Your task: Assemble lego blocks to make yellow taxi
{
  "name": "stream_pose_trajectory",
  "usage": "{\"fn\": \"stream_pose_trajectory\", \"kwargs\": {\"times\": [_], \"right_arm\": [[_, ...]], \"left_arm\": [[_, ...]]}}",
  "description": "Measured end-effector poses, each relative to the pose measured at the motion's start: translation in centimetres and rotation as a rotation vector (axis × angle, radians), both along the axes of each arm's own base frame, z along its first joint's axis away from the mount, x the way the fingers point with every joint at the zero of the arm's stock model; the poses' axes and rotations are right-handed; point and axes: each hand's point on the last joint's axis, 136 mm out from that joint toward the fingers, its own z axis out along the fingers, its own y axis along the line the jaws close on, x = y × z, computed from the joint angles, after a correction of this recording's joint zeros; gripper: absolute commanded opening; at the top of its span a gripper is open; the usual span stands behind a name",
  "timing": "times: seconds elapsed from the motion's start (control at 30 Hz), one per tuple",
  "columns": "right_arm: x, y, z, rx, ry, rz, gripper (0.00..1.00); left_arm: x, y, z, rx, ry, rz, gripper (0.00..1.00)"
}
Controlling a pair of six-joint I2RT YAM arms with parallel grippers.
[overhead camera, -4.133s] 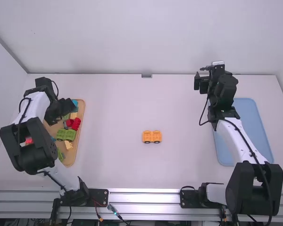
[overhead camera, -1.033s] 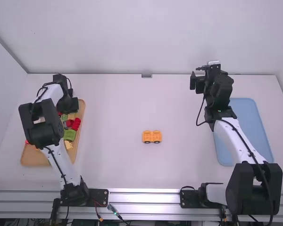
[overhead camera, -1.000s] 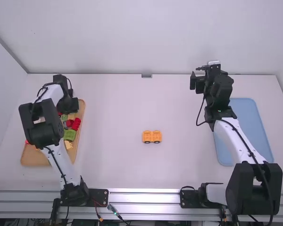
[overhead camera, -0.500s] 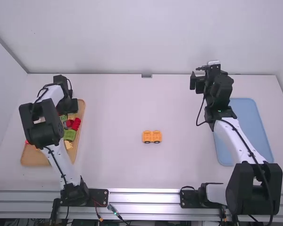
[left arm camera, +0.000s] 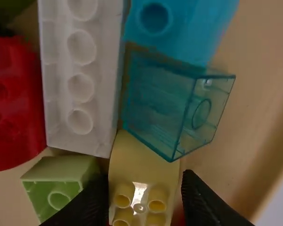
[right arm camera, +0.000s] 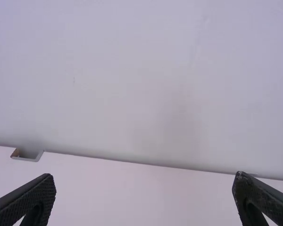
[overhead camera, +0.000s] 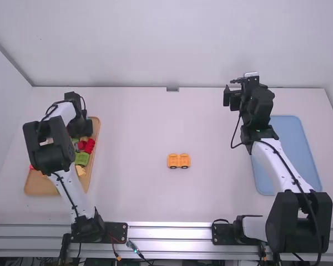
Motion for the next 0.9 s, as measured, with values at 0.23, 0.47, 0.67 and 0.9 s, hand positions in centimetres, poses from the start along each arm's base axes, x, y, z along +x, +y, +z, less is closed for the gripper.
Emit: {"fn": "stream_pose_trajectory", "kwargs": {"times": [0.23,0.47,0.67,0.9], "right_arm": [[0.0,-0.1,-0.1,-0.001,0.004,-0.003,0.99],[0.0,0.0,-0.1,0.000,0.005,0.001,0.99],[0.0,-0.1,-0.2,-0.001,0.006,-0.003,0.99],[0.0,0.0,-0.1,-0.001,0.006,-0.001,0.99]], "left_arm": [[0.4,0.1,-0.2,0.004,-0.023,0.000,0.43],[0.4,-0.1,-0.5,-0.006,-0.028,-0.001,0.20],[0.0,-0.2,-0.1,-0.015,-0.009,0.023,0.02],[0.1,-0.6,1.5,-0.024,-0.006,0.082,0.02]]}}
